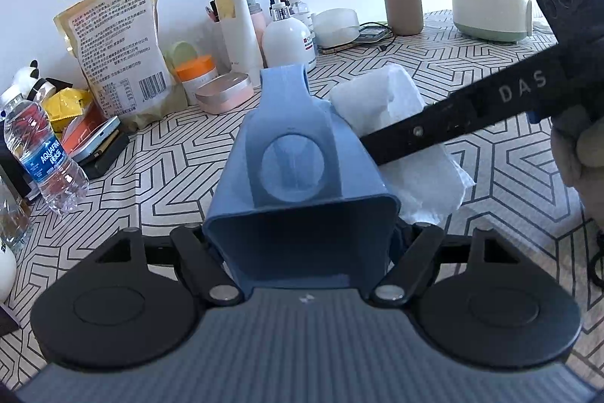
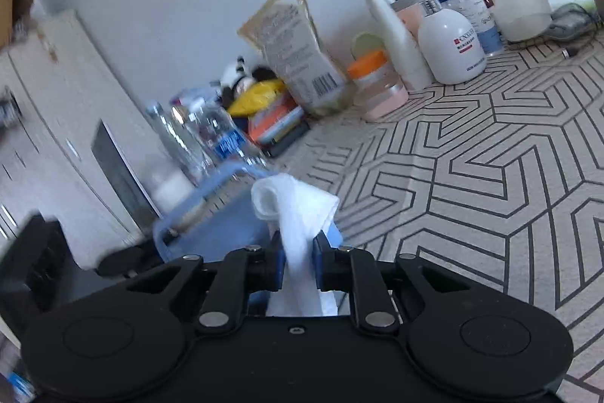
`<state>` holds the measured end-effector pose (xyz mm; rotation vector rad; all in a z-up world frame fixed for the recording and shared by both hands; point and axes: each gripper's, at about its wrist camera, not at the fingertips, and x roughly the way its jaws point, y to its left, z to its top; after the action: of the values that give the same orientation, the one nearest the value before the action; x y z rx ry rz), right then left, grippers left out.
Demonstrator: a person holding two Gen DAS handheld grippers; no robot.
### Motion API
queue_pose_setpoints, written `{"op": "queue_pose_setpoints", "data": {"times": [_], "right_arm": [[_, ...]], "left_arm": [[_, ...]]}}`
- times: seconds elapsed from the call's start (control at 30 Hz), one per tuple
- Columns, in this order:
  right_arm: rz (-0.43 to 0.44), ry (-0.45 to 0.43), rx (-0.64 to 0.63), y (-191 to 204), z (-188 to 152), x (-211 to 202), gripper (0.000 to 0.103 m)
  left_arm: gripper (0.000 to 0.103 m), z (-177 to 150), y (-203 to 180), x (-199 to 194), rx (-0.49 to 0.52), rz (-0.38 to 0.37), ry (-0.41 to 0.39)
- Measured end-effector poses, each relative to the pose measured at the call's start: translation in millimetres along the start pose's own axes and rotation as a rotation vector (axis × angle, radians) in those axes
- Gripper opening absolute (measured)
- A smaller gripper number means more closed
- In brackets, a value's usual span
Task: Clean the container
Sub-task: 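Hold the container with the left tool while the right tool wipes its outer wall, then hold the container with the left tool while the right tool wipes near the handle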
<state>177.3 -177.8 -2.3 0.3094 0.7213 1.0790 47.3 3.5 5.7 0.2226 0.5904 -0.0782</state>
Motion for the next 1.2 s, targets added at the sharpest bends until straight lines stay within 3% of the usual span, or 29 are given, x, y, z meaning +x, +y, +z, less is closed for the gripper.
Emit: {"op": "queue_pose_setpoints", "data": {"times": [0.3, 0.5, 0.73, 1.03, 1.13, 1.2], "right_arm": [[-0.051, 0.036, -0.107, 9, -2, 6, 0.013], [0.131, -0.030, -0.098, 15, -4, -13, 0.013], [0.196, -0.029, -0.131, 25, -8, -15, 0.013], [-0.034, -0.085, -0.211, 33, 5, -6, 0.011], [-0.029, -0.095, -0.257, 37, 4, -6, 0.011], [0.030, -0.098, -0.259, 40, 1, -7, 0.012]], "left_arm": [[0.076, 0, -1, 2, 0.008, 0.024, 0.011], [0.077, 0, 4, 5, -0.016, 0.016, 0.028], [0.076, -1, 1, 4, -0.008, 0.017, 0.026], [0.076, -1, -8, 2, 0.030, 0.033, 0.018], [0.077, -1, -4, 2, 0.007, 0.020, 0.024], [0.077, -1, -2, 3, -0.006, 0.012, 0.028]]}}
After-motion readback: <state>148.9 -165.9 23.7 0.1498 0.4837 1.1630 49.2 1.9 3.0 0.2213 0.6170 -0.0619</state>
